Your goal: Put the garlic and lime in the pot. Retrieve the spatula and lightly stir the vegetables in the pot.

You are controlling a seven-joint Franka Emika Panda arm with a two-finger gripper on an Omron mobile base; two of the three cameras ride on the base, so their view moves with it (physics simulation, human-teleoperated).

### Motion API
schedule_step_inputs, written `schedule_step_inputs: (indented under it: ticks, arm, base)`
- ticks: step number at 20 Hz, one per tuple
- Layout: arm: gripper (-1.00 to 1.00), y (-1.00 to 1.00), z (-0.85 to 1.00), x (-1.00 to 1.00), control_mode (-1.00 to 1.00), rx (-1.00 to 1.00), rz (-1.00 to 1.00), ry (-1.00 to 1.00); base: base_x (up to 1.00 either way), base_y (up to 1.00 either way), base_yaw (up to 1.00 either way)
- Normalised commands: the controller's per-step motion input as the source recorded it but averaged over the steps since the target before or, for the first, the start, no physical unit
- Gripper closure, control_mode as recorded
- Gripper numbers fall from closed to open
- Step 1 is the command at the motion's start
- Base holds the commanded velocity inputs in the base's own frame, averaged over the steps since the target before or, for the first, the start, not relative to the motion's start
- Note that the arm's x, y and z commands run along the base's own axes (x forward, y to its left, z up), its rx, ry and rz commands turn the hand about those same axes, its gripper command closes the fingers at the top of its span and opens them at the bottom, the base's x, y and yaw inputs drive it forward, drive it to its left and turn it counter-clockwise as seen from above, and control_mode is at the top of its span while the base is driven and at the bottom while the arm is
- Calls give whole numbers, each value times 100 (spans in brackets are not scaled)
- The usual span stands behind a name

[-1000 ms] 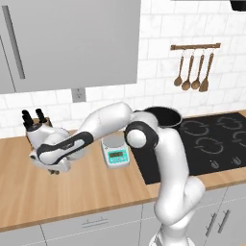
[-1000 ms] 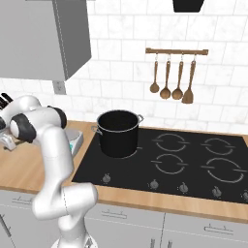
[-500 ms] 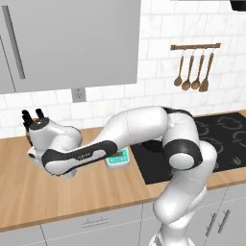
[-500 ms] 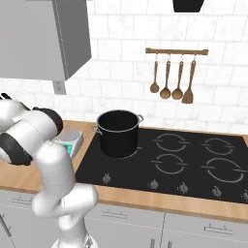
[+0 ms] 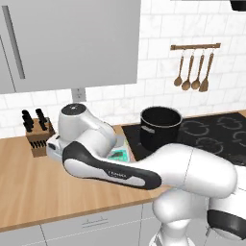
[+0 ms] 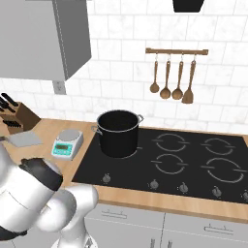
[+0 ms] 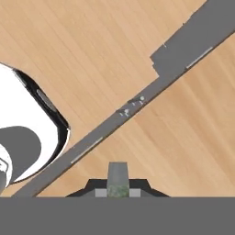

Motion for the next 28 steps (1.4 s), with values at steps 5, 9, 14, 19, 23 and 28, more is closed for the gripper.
schedule_step_inputs:
  ticks: [5,9,14,19,23,28]
  arm:
    - [100,-100,72,-45,-100,18,-11,0]
    - [100,-100,98,1,-100,22,-18,0]
    - [100,-100,100,19,-100,31,-20,0]
    - [100,-100,73,49,-100,32,-19,17]
    - [100,-100,38,75,-100,32,-17,27]
    - [100,-94,33,96,-100,35,-13,26]
  base:
    - [0,0,0]
    - [0,0,0]
    - [0,0,0]
    - [0,0,0]
    - [0,0,0]
    - [0,0,0]
